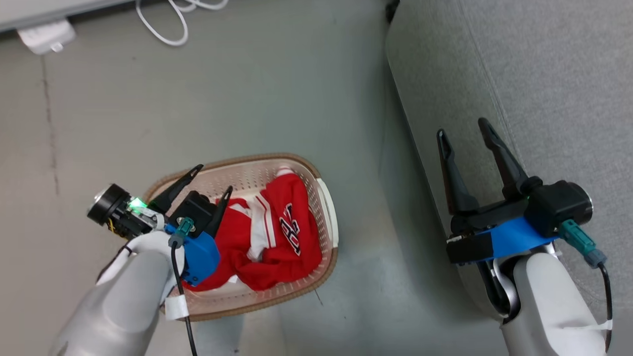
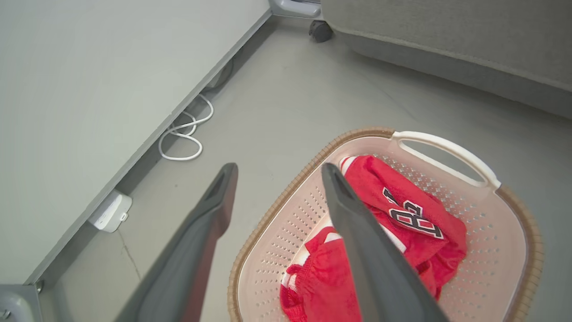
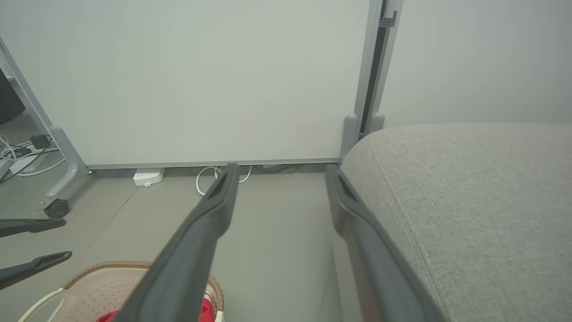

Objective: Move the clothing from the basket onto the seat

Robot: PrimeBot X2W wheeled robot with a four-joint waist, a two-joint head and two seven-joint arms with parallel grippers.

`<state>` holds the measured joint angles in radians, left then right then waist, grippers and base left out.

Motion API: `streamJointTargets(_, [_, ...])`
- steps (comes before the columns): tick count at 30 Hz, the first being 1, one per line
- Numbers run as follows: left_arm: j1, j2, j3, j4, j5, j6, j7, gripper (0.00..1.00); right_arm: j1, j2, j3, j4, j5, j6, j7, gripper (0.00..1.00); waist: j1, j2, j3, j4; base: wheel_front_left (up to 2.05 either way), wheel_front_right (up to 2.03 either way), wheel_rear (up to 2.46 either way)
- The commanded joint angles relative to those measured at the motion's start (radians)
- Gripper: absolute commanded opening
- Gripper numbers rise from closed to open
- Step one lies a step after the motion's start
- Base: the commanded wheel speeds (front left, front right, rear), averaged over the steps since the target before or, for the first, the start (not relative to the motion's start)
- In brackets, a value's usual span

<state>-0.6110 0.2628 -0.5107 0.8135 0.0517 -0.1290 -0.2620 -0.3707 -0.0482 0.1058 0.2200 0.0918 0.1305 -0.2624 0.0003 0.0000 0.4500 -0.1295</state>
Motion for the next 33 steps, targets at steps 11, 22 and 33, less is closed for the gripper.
streamJointTargets(11, [-0.215, 0.078, -0.344, 0.22, -0.043, -0.001, -0.004, 1.0, -0.124, -0.003, 0.028, -0.046, 0.022, 0.0, -0.004, 1.0, -0.0003, 0.0, 0.249, -0.079, 0.0, 0.0, 0.0])
streamJointTargets(22, [-0.359, 0.092, -0.651, 0.401, -0.119, -0.002, 0.01, 1.0, -0.215, -0.003, 0.062, -0.091, 0.036, 0.0, -0.004, 1.0, -0.0003, 0.0, 0.406, -0.117, 0.0, 0.0, 0.0])
streamJointTargets(33, [-0.452, 0.145, -0.766, 0.445, -0.14, -0.001, 0.114, 1.0, -0.249, -0.003, 0.058, -0.148, 0.045, 0.0, -0.004, 1.0, -0.0003, 0.0, 0.538, -0.157, 0.0, 0.0, 0.0])
